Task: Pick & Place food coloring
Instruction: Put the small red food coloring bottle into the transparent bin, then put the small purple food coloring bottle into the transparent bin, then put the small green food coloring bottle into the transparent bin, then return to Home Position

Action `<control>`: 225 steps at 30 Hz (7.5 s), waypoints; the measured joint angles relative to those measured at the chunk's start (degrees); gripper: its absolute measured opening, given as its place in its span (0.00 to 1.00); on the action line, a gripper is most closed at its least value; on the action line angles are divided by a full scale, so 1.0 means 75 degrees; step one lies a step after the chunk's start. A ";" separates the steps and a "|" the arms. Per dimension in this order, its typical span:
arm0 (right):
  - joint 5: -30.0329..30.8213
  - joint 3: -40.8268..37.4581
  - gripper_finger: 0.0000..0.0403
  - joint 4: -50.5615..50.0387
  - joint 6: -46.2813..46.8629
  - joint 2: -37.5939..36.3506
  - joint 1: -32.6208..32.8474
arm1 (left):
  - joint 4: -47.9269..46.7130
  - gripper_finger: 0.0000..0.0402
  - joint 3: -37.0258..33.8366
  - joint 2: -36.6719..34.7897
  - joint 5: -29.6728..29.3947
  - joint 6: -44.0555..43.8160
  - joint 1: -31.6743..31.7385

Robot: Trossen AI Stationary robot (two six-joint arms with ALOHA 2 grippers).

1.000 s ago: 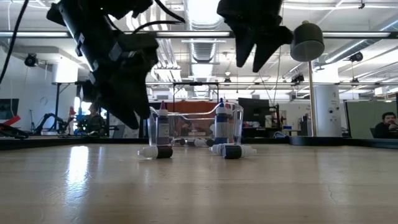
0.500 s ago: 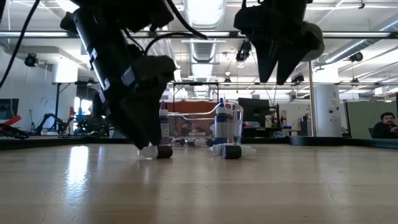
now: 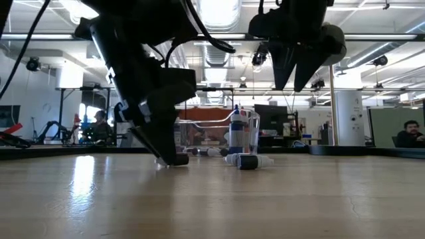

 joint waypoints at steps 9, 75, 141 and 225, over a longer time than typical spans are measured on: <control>0.0756 0.0000 0.58 -0.0003 0.0488 -0.0335 0.0000 | -0.0101 0.05 0.0128 -0.0523 -0.0139 0.0874 0.0772; -0.2255 -0.0937 0.48 0.4186 -0.7218 0.2055 0.0265 | -0.1142 0.42 -0.2562 -0.5310 -0.1292 -0.1533 -0.0096; -0.2043 0.0784 0.56 0.3652 -0.5482 -0.0506 -0.3178 | 0.0677 0.42 -0.2664 -0.5078 -0.1446 -0.0449 0.0063; 0.1343 -0.0175 0.56 -0.0080 0.0232 -0.1040 0.1151 | 0.1493 0.40 0.0227 -0.2596 -0.0859 0.5942 0.4011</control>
